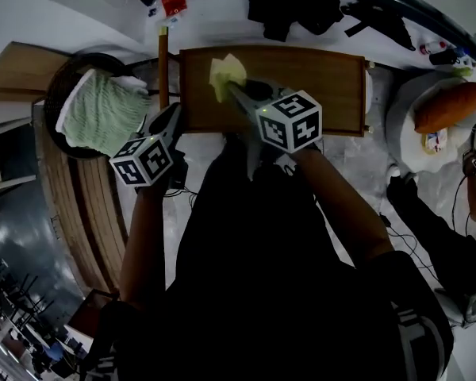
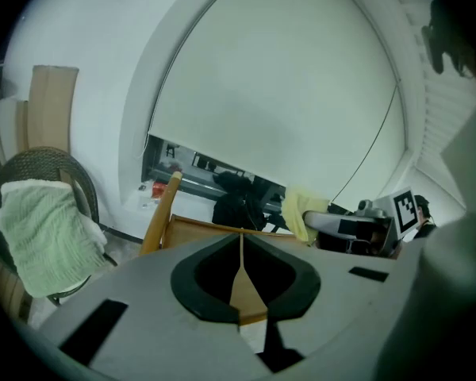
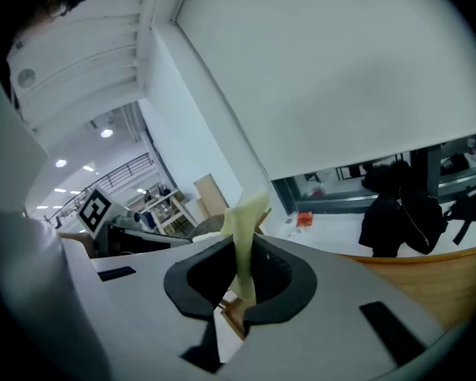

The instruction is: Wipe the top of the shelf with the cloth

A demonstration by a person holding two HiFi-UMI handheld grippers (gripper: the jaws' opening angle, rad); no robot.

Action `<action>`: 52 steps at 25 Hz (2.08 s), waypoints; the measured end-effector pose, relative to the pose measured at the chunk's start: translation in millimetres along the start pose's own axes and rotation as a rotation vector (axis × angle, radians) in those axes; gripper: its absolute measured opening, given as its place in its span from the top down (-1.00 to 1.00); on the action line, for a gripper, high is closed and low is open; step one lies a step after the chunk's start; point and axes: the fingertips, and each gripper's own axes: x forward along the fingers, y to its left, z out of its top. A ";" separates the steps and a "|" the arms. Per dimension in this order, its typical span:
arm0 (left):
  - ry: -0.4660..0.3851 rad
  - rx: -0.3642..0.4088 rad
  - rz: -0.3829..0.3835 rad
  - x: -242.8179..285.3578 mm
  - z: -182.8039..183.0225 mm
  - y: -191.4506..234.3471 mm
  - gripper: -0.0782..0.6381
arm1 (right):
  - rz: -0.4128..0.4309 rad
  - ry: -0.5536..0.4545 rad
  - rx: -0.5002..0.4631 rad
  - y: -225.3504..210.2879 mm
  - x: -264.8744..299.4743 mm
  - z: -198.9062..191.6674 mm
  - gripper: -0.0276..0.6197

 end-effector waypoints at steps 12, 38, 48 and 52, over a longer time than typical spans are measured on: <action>0.138 -0.033 0.032 88.4 50.1 74.8 0.75 | -0.140 0.174 0.133 -49.8 162.1 -19.7 0.79; 0.228 -0.110 0.011 132.2 41.8 102.7 0.75 | -0.219 0.471 0.238 -113.8 258.4 -127.0 0.79; 0.252 -0.123 -0.029 146.6 34.4 95.9 0.75 | -0.239 0.476 0.224 -123.7 252.3 -131.7 0.79; 0.264 -0.118 -0.046 154.1 32.7 89.0 0.75 | -0.256 0.472 0.222 -131.9 242.0 -130.7 0.79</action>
